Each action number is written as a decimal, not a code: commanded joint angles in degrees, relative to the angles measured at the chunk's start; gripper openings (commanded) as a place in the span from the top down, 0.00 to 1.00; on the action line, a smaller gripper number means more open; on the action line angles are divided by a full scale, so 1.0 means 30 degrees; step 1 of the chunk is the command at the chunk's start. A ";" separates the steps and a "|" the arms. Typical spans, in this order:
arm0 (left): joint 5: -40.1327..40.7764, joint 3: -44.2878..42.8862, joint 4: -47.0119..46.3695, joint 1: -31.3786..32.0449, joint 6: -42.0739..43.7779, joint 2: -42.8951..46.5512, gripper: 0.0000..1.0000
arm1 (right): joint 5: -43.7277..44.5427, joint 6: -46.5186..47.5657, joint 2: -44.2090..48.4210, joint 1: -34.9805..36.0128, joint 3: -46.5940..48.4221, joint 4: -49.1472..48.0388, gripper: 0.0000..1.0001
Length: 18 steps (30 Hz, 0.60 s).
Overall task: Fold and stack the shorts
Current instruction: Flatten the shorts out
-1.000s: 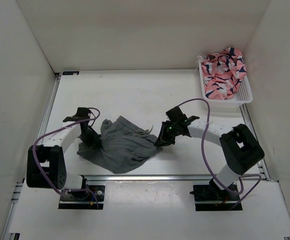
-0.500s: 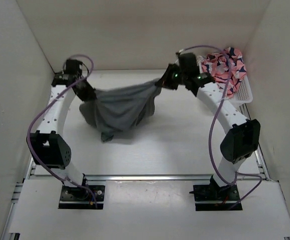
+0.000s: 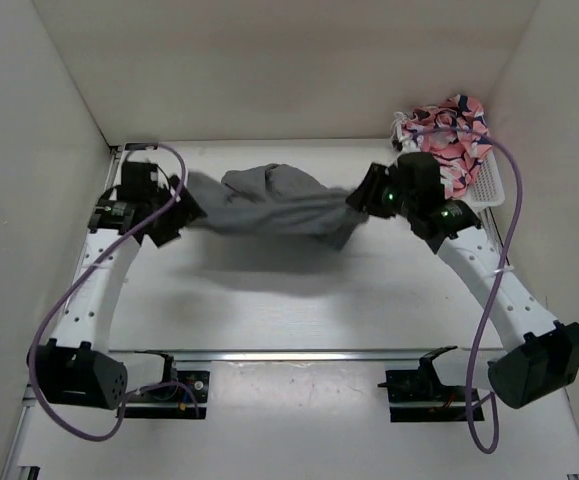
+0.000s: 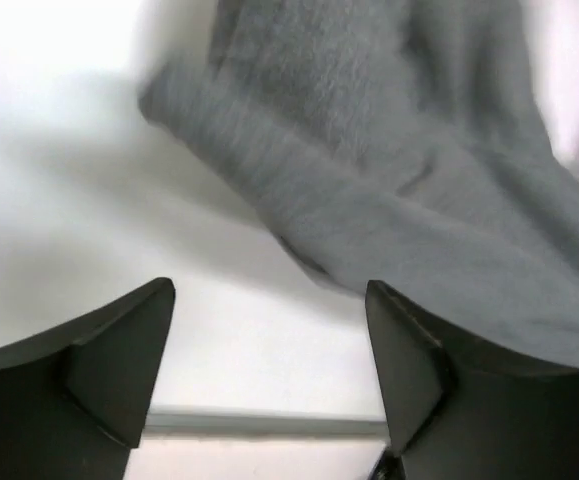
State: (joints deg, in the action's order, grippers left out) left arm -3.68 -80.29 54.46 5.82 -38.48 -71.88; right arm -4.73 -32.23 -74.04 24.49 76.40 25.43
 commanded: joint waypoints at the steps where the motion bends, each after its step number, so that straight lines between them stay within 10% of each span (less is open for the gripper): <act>1: 0.0085 0.4518 -0.0574 0.0226 -0.0560 -0.0182 0.08 | 0.2954 -0.0209 0.0537 -0.0136 -0.3869 0.0749 0.51; 2: 0.0085 0.5543 -0.0748 0.0052 -0.0562 -0.0356 0.08 | 0.2954 -0.0388 0.0539 -0.0310 -0.4368 0.1332 0.34; 5: 0.0786 0.5553 -0.0750 0.0051 -0.0562 -0.0912 0.28 | 0.2954 -0.0654 0.0540 -0.0546 -0.5223 0.2301 0.30; 10: 0.1931 0.5638 -0.0545 -0.0125 -0.0590 -0.1349 0.90 | 0.3076 -0.1558 0.2293 -0.0927 -0.7587 0.3095 0.63; 14: 0.0858 0.7277 -0.0545 -0.0562 -0.1090 -0.2200 0.83 | 0.0271 -0.2817 0.3846 -0.1425 -0.9813 0.3095 0.67; 16: -0.0699 0.9121 -0.1621 -0.1411 -0.0858 -0.2493 0.68 | -0.1111 -0.3405 0.4026 -0.1599 -1.0872 0.2485 0.44; 18: -0.1934 1.0235 -0.2241 -0.1881 -0.0855 -0.2962 0.31 | -0.2546 -0.4455 0.4756 -0.1804 -1.2775 0.1664 0.24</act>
State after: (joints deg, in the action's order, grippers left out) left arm -3.73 -53.63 50.11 2.22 -40.69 -78.91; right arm -4.08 -40.91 -61.12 19.84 43.11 32.49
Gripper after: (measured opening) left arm 0.619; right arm 0.709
